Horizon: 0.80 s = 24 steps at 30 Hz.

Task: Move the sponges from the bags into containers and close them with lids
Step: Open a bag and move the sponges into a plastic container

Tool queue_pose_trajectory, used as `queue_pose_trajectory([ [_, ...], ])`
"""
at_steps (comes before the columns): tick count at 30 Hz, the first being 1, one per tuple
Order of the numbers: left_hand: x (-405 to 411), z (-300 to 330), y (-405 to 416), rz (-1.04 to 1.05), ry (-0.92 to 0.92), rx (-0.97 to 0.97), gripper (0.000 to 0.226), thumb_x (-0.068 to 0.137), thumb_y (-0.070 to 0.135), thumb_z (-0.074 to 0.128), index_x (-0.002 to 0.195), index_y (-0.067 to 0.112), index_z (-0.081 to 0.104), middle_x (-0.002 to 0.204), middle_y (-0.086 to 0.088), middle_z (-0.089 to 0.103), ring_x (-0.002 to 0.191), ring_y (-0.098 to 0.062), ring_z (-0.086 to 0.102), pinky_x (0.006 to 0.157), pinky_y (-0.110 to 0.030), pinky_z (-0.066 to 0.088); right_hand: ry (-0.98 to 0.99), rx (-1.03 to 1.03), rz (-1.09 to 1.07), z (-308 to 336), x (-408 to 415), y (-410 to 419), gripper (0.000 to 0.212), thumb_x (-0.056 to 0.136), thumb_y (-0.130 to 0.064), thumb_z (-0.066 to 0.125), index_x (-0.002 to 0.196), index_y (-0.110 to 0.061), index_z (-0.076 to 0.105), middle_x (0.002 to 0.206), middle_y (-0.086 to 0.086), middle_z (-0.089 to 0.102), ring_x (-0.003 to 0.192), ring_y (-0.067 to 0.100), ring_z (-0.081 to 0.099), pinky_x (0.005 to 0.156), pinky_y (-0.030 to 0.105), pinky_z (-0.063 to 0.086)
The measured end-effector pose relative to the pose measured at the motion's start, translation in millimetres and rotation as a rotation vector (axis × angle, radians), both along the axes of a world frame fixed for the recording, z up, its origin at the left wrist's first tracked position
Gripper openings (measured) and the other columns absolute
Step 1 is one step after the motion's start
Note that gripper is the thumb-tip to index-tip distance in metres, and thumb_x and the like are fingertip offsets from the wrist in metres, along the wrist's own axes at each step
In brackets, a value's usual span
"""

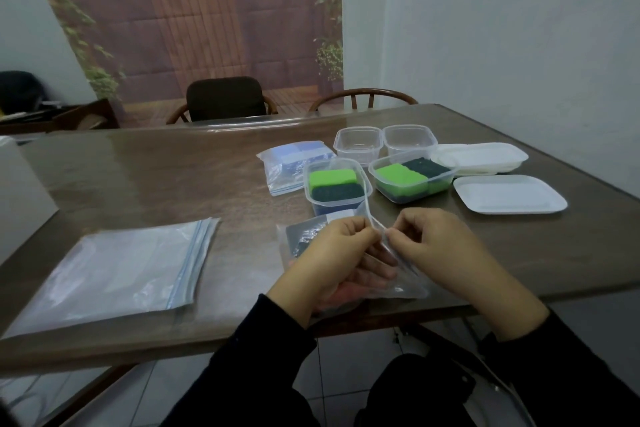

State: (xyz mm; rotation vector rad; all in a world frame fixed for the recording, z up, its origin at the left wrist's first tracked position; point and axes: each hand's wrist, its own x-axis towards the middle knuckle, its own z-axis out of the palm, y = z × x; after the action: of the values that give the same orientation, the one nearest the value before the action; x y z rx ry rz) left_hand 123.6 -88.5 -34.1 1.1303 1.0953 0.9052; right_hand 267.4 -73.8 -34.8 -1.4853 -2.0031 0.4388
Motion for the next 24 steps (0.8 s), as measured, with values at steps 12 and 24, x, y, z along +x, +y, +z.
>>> queue_pose_trajectory([
  [12, -10.9, -2.3, 0.1, 0.08, -0.148, 0.007, 0.029, 0.093, 0.008, 0.042, 0.064, 0.01, 0.046, 0.047, -0.005, 0.055, 0.032, -0.011, 0.048, 0.035, -0.018, 0.045, -0.246, -0.194, -0.171, -13.3, 28.2, 10.6, 0.015, 0.079, -0.029, 0.06, 0.07, -0.017, 0.059, 0.074, -0.002, 0.066, 0.071, 0.019, 0.064, 0.068, 0.033, 0.052],
  [24, -5.7, -2.7, -4.1, 0.041, -0.064, 0.013, 0.029, 0.092, 0.005, 0.042, 0.064, 0.009, 0.046, 0.048, -0.006, 0.056, 0.031, -0.011, 0.048, 0.036, -0.018, 0.045, -0.109, 0.119, 0.016, 11.2, -8.5, 8.3, 0.002, 0.083, -0.022, 0.066, 0.085, -0.022, 0.066, 0.076, -0.009, 0.066, 0.07, 0.008, 0.06, 0.07, 0.027, 0.051],
])
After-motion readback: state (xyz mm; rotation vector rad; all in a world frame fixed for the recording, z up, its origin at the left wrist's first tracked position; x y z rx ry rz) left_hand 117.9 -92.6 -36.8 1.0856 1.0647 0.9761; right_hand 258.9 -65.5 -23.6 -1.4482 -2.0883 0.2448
